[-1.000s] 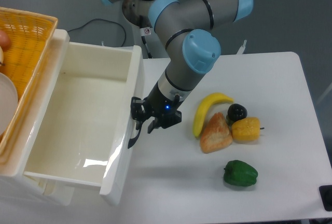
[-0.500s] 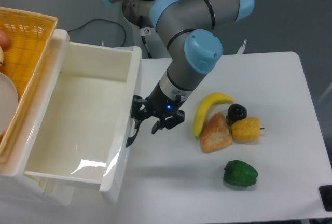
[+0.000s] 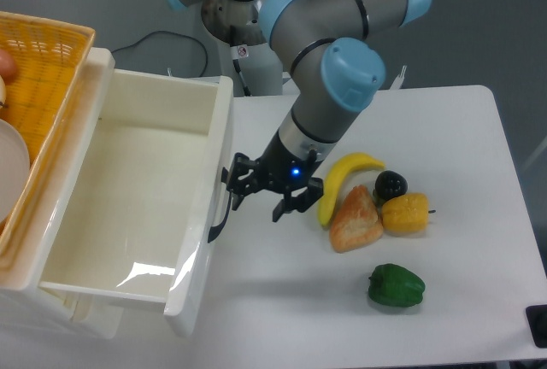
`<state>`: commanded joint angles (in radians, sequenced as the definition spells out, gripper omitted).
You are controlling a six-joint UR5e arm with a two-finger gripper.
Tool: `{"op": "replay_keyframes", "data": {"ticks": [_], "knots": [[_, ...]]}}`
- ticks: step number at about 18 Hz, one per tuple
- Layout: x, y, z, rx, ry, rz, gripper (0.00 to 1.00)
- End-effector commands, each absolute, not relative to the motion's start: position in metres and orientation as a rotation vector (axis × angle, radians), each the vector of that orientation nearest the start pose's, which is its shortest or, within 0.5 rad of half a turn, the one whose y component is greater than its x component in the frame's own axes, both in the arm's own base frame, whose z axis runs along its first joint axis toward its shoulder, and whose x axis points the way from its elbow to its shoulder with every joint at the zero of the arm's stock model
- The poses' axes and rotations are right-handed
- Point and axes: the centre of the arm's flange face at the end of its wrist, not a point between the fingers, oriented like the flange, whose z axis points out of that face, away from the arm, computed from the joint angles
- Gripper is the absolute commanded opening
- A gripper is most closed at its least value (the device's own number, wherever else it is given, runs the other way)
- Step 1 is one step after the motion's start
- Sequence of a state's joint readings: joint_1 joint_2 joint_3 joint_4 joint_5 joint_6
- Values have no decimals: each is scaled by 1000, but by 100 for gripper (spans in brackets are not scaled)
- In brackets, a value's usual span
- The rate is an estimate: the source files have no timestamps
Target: Slide the top white drawer open
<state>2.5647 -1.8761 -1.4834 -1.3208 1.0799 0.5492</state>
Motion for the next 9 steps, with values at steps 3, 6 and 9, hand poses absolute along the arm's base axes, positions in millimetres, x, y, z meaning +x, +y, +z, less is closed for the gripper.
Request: {"op": "replay_keyframes", "data": {"ticks": [3, 6, 9], "knots": [[-435, 471, 399, -2656, -614, -428, 100], [-455, 463, 396, -2640, -565, -333, 100], [-481, 448, 379, -2761, -535, -123, 100]]}}
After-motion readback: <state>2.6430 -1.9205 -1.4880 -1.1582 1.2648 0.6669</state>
